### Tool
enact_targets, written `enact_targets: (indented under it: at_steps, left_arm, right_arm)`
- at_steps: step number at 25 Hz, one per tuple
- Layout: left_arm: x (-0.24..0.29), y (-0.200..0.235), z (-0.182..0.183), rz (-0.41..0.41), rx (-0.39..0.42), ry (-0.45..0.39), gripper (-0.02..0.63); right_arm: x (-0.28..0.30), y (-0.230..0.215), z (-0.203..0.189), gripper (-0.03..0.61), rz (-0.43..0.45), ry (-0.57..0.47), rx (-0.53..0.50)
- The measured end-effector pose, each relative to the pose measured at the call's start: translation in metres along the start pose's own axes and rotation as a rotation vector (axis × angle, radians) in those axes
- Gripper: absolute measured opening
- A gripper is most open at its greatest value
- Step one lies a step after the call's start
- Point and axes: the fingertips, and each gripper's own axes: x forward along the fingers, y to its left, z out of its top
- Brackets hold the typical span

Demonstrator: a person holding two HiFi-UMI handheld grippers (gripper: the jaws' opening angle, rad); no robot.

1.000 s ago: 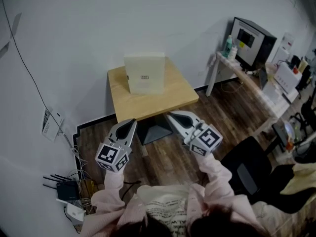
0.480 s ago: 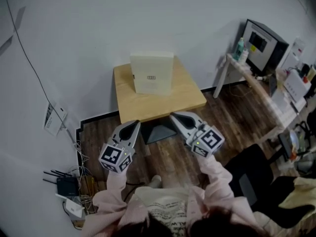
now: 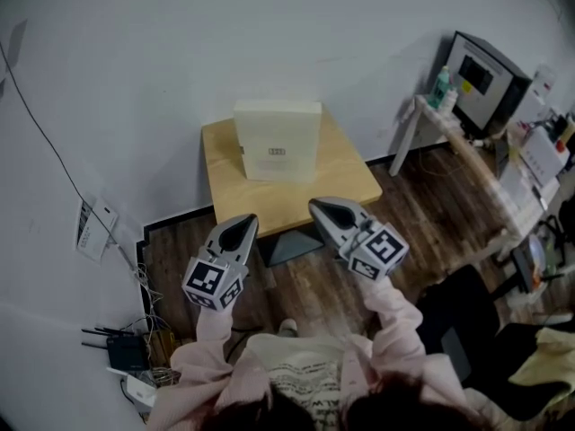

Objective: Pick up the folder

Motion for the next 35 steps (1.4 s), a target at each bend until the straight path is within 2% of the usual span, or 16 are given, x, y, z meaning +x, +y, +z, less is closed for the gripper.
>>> enact_targets:
  at_steps: [21,28,35]
  left_arm:
    - [0.054,0.076,-0.023,-0.035,-0.051,0.017,0.000]
    - [0.061,0.088,-0.029,-0.040,-0.054,0.024,0.000]
    - [0.068,0.096,-0.040,-0.010,-0.079,0.035,0.000]
  right_arm:
    - [0.051,-0.062,-0.022,0.005,-0.072,0.028,0.029]
    - [0.054,-0.071,-0.033,0.005,-0.104,0.039,0.056]
    - [0.064,-0.083,-0.040,0.005,-0.117,0.033,0.087]
